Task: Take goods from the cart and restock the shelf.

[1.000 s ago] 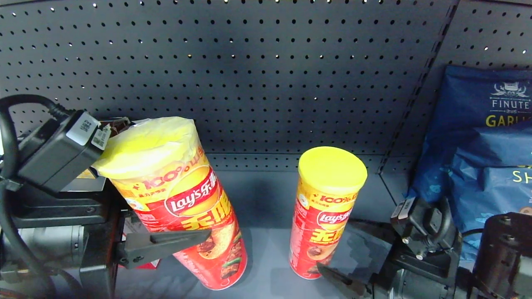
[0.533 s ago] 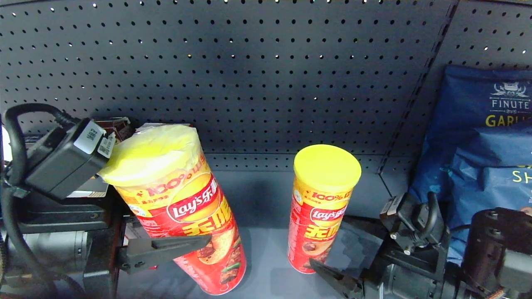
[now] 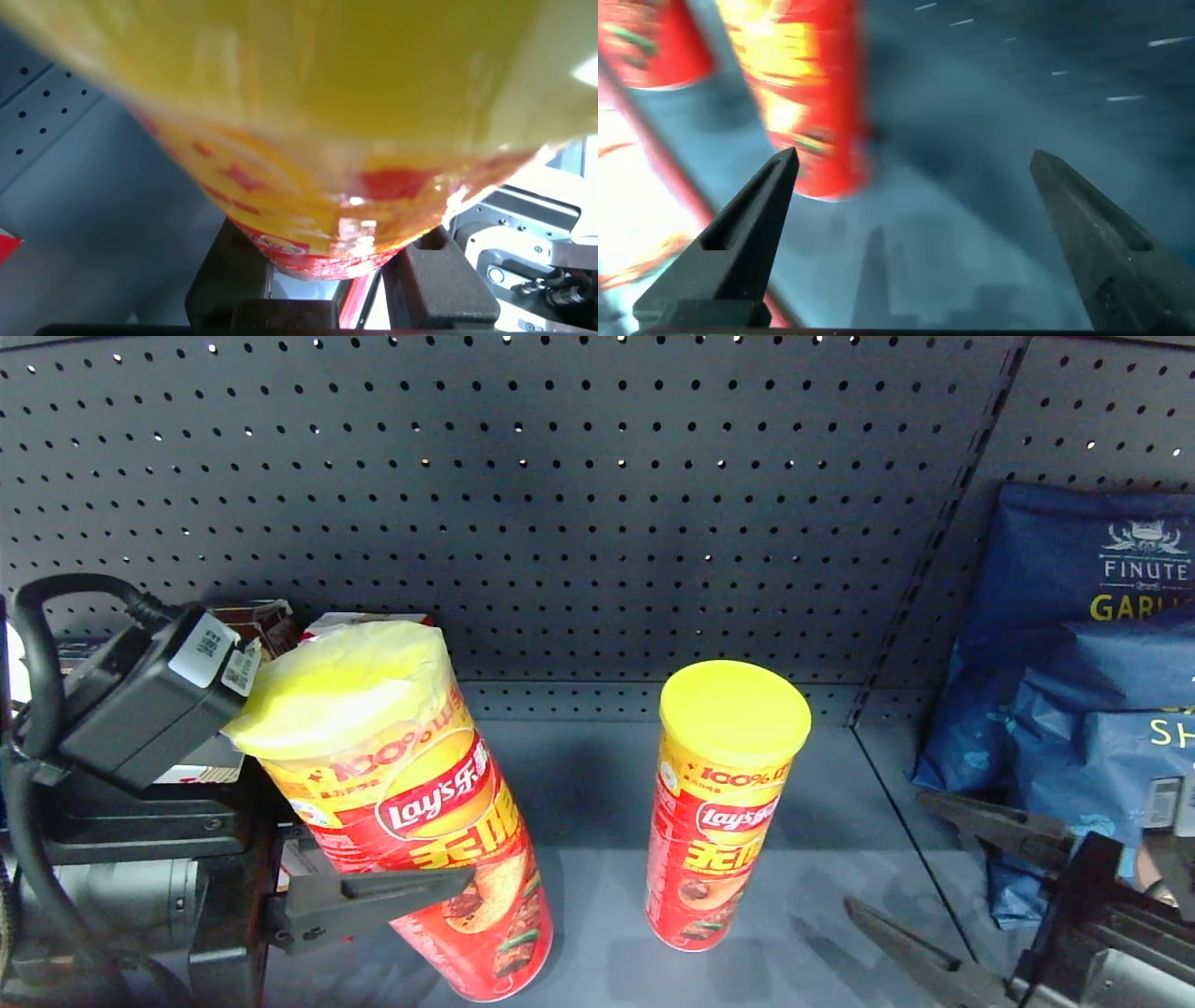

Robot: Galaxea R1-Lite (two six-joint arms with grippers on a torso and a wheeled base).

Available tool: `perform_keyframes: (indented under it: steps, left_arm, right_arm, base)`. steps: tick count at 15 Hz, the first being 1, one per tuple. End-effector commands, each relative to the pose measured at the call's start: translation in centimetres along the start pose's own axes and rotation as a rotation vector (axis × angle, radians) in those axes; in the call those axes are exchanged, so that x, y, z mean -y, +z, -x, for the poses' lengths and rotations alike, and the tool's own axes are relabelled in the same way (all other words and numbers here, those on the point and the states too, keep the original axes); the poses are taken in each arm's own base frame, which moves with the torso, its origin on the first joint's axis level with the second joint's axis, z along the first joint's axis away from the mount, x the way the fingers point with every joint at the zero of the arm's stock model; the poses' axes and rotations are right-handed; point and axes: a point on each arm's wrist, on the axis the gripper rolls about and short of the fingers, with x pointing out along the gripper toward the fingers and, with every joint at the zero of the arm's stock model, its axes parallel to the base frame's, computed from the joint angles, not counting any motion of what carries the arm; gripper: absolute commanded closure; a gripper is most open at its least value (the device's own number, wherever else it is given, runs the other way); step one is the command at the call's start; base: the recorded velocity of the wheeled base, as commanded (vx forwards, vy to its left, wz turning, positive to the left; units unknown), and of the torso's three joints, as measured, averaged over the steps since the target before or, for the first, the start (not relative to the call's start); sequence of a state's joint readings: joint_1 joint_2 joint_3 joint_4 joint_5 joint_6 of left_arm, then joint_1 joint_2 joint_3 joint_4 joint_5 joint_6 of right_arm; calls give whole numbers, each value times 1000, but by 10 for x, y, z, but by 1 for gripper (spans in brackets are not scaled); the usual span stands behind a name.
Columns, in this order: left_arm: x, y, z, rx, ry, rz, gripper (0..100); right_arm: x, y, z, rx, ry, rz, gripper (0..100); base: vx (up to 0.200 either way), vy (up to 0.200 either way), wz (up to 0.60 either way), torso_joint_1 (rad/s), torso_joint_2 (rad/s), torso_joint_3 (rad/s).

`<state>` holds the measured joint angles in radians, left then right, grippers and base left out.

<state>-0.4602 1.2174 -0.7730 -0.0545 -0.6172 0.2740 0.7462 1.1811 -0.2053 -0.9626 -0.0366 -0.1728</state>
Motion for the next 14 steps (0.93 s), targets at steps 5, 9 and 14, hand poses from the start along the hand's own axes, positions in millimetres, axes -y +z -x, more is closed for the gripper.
perform_keyframes:
  steps: [5, 9, 14]
  left_arm:
    - [0, 0, 0, 1, 2, 0, 100]
    - [0, 4, 1, 16, 2, -15, 100]
    - [2, 7, 1, 25, -10, -26, 100]
  right_arm:
    - [24, -10, 86, 154, -367, 63, 0]
    - [9, -33, 133, 120, -623, 75, 0]
    - [-15, -75, 165, 56, -838, -94, 0]
  base:
    - [0, 0, 0, 0, 0, 0]
    - [0, 0, 0, 0, 0, 0]
    - [0, 0, 0, 0, 0, 0]
